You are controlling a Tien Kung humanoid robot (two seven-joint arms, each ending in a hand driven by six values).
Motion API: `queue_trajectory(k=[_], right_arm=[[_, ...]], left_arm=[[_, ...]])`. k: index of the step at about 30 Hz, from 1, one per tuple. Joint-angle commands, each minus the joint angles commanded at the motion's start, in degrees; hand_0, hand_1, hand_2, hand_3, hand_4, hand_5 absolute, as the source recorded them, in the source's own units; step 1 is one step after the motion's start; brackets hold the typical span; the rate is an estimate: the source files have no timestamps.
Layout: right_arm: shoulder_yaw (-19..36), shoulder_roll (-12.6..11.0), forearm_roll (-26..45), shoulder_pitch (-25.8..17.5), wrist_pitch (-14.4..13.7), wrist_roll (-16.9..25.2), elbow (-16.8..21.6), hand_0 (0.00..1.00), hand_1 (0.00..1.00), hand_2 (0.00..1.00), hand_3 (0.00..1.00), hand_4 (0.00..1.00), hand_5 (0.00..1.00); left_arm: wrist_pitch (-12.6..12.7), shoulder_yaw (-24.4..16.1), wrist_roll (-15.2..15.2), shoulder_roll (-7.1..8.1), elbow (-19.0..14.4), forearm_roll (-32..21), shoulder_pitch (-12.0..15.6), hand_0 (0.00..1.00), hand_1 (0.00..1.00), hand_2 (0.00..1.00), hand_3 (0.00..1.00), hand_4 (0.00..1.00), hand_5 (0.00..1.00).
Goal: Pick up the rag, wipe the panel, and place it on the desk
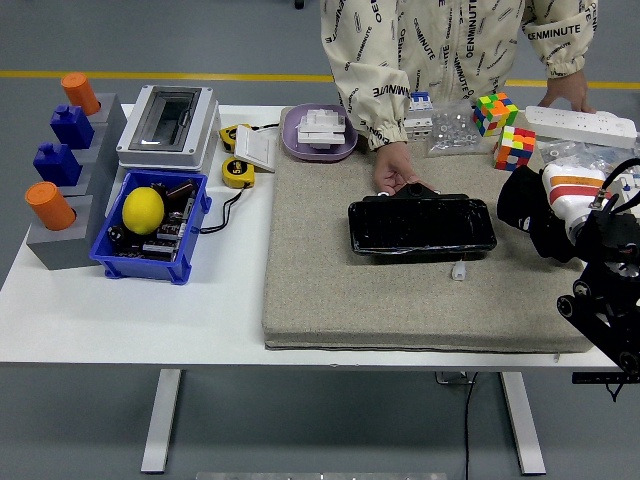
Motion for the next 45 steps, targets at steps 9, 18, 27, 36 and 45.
queue_trajectory(k=[9, 18, 27, 36, 45], right_arm=[[0.9, -0.7, 0.7, -0.6, 0.3, -0.1, -0.6, 0.399, 0.445, 0.509, 0.52, 0.917, 0.267], [1.5, -1.6, 13.0, 0.0, 2.6, -1.7, 1.6, 0.393, 0.444, 0.509, 0.52, 0.915, 0.268], [1.7, -3.3, 17.7, 0.0, 4.0, -4.3, 2.3, 0.391, 0.444, 0.509, 0.52, 0.916, 0.266], [1.0, -3.7, 22.0, 0.6, 5.5, -8.9, 1.5, 0.378, 0.442, 0.51, 0.52, 0.914, 0.265], [0.4, -3.4, 26.5, 1.4, 5.8, -8.9, 2.7, 0.378, 0.44, 0.51, 0.52, 0.915, 0.264]], left_arm=[[0.0, -0.4, 0.1, 0.03, 0.1, 0.2, 0.2, 0.651, 0.662, 0.695, 0.58, 0.677, 0.443], [0.1, -0.6, 0.1, 0.34, 0.1, 0.4, 0.0, 0.651, 0.663, 0.695, 0.58, 0.677, 0.442], [0.1, -0.6, 0.0, 0.62, 0.0, 0.5, 0.0, 0.651, 0.661, 0.696, 0.58, 0.677, 0.442], [0.1, -0.7, 0.0, 1.2, 0.2, 0.7, 0.4, 0.652, 0.662, 0.695, 0.58, 0.676, 0.44], [0.0, 0.1, 0.0, 1.63, -0.1, 0.4, -0.1, 0.652, 0.661, 0.695, 0.58, 0.676, 0.44]])
